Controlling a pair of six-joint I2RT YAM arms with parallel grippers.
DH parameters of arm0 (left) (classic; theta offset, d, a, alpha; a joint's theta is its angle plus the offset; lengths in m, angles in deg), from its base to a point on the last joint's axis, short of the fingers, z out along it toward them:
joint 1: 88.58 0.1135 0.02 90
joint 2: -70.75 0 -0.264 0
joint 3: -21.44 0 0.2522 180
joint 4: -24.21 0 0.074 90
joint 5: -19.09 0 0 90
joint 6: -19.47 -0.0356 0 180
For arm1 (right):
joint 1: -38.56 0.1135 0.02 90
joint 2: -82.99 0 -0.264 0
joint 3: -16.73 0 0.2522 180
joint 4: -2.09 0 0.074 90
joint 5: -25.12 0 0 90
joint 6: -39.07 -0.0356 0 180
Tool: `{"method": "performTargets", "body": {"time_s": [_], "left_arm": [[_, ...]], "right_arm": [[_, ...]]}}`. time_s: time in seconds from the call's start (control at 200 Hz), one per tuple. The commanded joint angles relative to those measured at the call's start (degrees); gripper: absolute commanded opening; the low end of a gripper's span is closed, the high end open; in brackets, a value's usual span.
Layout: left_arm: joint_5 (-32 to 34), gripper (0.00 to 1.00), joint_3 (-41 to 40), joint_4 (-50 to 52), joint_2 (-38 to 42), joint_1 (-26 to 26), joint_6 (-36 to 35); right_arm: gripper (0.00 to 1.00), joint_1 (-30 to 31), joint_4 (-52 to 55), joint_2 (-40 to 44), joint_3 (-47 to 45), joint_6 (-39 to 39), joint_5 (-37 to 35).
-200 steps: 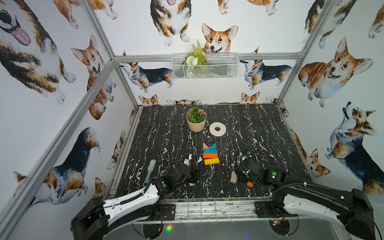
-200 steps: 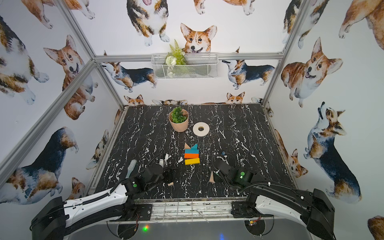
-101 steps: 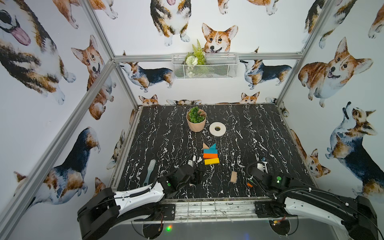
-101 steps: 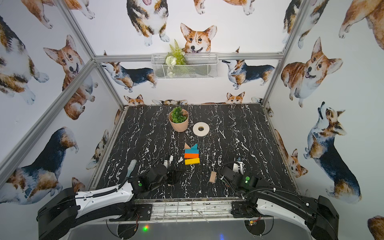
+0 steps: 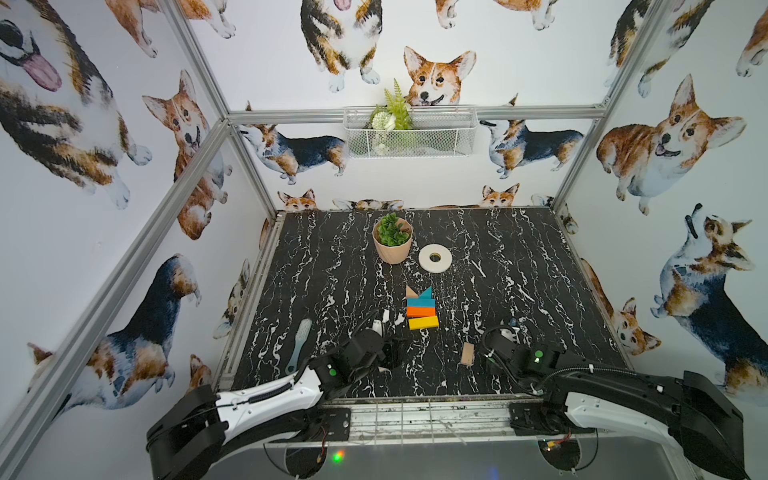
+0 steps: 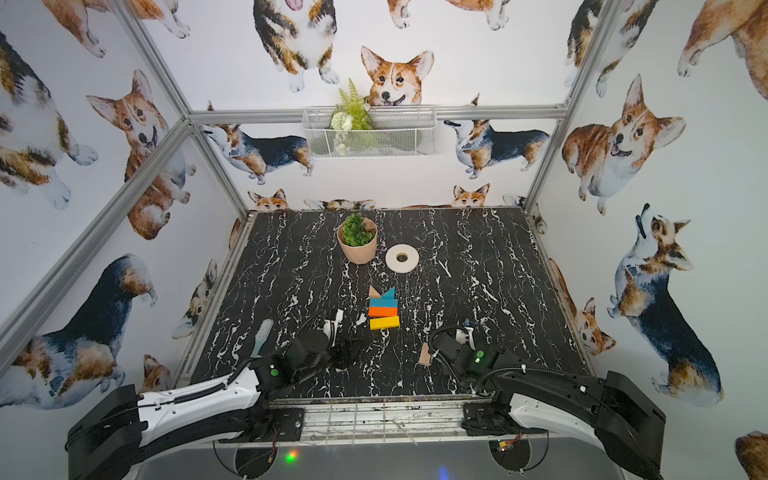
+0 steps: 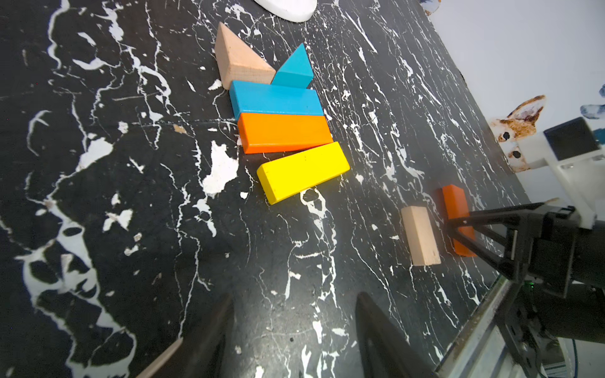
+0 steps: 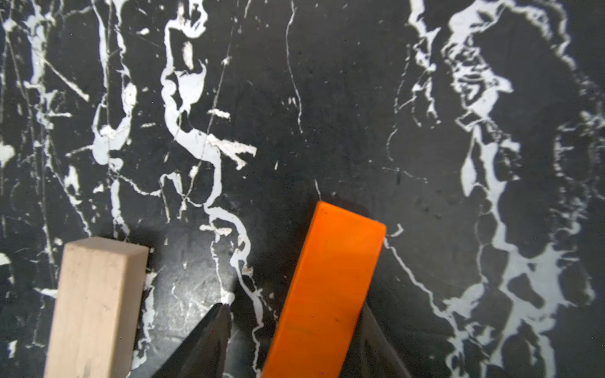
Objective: Assemble a carrot with building blocks
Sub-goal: Adjust the building block at the center of the board.
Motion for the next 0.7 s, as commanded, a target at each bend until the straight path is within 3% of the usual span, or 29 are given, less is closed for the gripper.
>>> {"method": "performTargets", "body": {"time_s": [0.0,0.115,0.2,0.33,0.696], "left_arm": [[0.99,0.62,-0.26,0.74,0.37,-0.03,0.48],[1.09,0.62,-0.39,0.33,0.05,-0.13,0.74],[0.73,0.62,-0.32,0.09,-0.08,-0.07,0.80],[0.73,0.61,-0.63,0.44,0.62,-0.14,0.83],[2.83,0.61,-2.14,6.23,8.67,-0.22,0.85]], "right_arm": [[0.57,-0.79,-4.69,-0.64,-0.48,2.08,2.94],[0.42,-0.89,-8.82,-1.93,0.17,6.12,5.03],[0.46,-0.89,-10.92,-3.91,2.21,11.65,6.45],[0.38,-0.98,-12.99,-8.85,5.66,19.82,7.16],[0.36,-3.17,-17.02,-24.60,12.91,28.16,11.26]]}}
